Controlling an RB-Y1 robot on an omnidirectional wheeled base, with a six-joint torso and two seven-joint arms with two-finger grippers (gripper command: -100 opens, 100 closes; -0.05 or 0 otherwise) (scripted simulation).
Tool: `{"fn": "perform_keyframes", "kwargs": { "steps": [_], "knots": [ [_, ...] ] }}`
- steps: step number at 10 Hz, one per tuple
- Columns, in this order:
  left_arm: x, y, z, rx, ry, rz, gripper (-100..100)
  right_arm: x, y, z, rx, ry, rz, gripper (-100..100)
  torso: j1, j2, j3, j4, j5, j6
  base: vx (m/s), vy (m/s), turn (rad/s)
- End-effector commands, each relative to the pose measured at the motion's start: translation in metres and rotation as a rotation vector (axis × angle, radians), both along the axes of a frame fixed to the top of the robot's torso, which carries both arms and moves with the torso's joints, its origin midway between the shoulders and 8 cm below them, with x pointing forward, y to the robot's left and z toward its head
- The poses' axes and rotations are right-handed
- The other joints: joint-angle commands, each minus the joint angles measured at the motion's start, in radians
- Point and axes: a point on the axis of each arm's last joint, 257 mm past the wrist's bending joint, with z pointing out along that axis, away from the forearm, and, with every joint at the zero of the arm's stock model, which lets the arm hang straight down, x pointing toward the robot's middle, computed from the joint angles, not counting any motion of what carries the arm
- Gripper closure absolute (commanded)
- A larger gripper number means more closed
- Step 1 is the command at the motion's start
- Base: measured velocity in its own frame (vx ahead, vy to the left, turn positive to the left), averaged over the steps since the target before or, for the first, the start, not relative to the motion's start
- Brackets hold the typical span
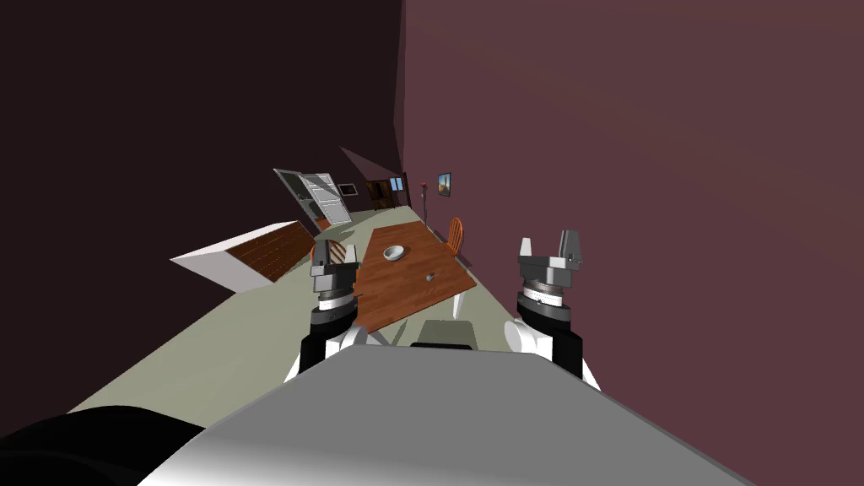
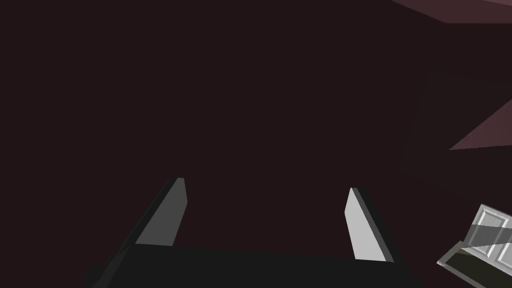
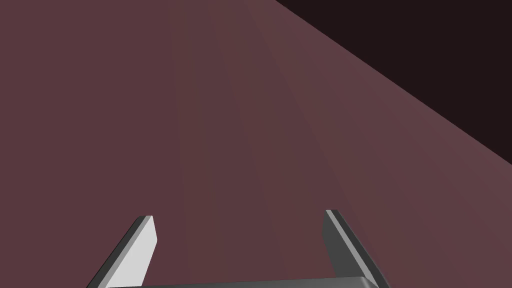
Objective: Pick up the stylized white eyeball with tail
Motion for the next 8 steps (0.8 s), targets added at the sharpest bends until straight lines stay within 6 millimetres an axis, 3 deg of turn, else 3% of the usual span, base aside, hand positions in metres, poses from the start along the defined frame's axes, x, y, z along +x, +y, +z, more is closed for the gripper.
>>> {"fn": "perform_keyframes", "kwargs": {
  "steps": [1, 8],
  "knots": [
    [0.018, -0.003, -0.014, -0.004, 0.053, -0.037, -100, 0.000, 0.000, 0.000, 0.000, 0.000, 0.000, 0, 0.000, 0.000, 0.000, 0.000, 0.000, 0.000, -0.034, -0.032, -0.046],
    [0.079, -0.011, -0.067, -0.083, 0.240, -0.141, -100, 0.000, 0.000, 0.000, 0.000, 0.000, 0.000, 0, -0.002, 0.000, 0.000, 0.000, 0.000, 0.000, -0.029, -0.049, -0.037]
  ]
}}
